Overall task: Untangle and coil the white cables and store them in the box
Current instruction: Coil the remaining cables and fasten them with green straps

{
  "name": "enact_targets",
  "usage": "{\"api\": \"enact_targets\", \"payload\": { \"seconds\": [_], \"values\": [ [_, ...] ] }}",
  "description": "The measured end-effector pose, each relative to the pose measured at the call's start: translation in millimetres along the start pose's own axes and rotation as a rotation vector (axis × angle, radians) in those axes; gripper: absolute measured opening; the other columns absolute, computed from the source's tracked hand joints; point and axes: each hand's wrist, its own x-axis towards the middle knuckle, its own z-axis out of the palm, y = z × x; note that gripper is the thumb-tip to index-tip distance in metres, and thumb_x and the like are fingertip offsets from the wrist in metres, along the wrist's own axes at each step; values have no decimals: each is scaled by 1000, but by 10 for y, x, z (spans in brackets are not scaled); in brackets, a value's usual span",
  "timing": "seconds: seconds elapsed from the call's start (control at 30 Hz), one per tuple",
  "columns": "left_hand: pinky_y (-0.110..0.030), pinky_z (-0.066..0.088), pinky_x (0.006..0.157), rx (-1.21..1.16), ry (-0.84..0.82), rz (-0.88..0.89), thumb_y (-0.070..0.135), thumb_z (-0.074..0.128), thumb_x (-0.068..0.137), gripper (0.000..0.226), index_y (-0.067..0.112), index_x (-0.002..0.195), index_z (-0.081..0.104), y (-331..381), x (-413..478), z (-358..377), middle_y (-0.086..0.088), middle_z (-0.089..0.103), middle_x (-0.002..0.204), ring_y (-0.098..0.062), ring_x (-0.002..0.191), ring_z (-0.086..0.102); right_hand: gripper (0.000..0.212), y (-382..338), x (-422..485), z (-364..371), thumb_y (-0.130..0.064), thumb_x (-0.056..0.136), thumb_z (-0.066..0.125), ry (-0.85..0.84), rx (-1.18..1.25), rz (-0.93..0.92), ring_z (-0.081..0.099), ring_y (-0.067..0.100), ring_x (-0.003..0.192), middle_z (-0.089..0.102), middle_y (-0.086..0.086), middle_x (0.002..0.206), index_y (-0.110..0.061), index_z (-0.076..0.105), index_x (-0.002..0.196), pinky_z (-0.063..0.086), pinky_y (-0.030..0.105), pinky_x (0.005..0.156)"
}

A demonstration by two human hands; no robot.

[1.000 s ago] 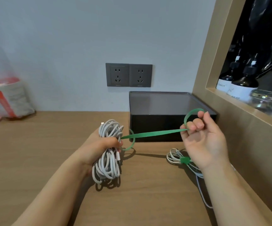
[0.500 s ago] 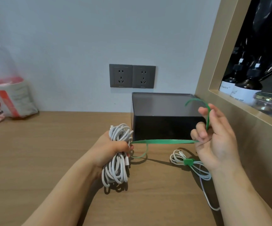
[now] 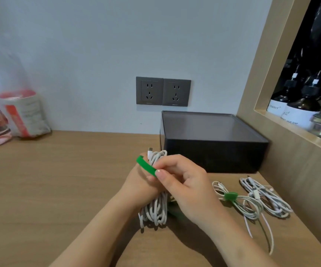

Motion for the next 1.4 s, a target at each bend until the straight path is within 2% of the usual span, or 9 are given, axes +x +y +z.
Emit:
{"api": "enact_targets", "payload": {
  "seconds": [0.13,0.23,0.4,0.5,0.63,0.8,0.97,1.17,1.4],
  "values": [
    [-36,55,59,-87,-141,-28,1,68,66,44,5,107,53,68,63,8,-14,63,83,-22,64,65,26,124,62,-106,-10,92,51,406,170,28,54,3,56,59,-6,68,-33,61,88,43,15,50],
    [-34,51,56,-409,-132,-71,-11,59,77,26,9,93,58,91,42,14,-13,59,73,-22,56,60,29,146,64,-229,-8,95,46,608,317,78,40,6,44,54,-4,68,-32,61,90,34,17,41],
    [-33,52,50,-690,48,-89,-8,57,82,21,6,98,54,95,50,49,-13,56,65,-23,51,59,24,197,29,-105,-14,92,52,308,-29,237,57,2,72,63,-11,84,-35,61,85,47,19,65],
    [-35,52,58,-686,205,23,-7,61,78,34,7,108,54,65,72,86,-12,59,75,-22,59,63,7,215,6,77,-43,86,55,157,-112,218,58,-1,94,62,-20,94,-49,57,88,53,27,82],
    [-33,53,59,-817,284,23,-3,65,80,49,15,123,49,93,93,116,-9,62,83,-19,66,65,29,227,5,183,-48,86,55,85,-86,184,48,-5,110,47,-28,114,-52,45,114,46,19,92],
    [-31,53,59,-1039,113,-66,16,80,63,78,10,134,48,144,68,134,-6,60,82,-17,69,64,37,219,-12,265,-38,92,52,217,-183,23,42,-13,110,40,-30,117,-39,44,128,36,0,85],
    [-27,53,54,-1016,57,-94,25,71,63,35,12,95,63,185,22,180,-3,59,71,-15,61,62,47,287,-18,320,-53,84,39,341,-213,-49,45,-11,109,46,-20,118,-31,51,124,37,0,83],
    [-24,52,49,-1148,-21,-172,33,62,79,19,16,72,65,219,-58,213,-2,56,63,-12,54,59,40,267,-32,339,-57,82,50,368,-279,-132,50,-6,103,46,-23,112,-36,49,116,41,2,77],
    [-27,57,55,-1233,-115,-178,35,63,73,29,13,91,66,307,-146,313,-4,65,72,-15,64,68,22,297,58,153,-35,83,58,566,-338,-304,51,-6,84,59,-5,89,-15,65,89,39,1,71]
  ]
}}
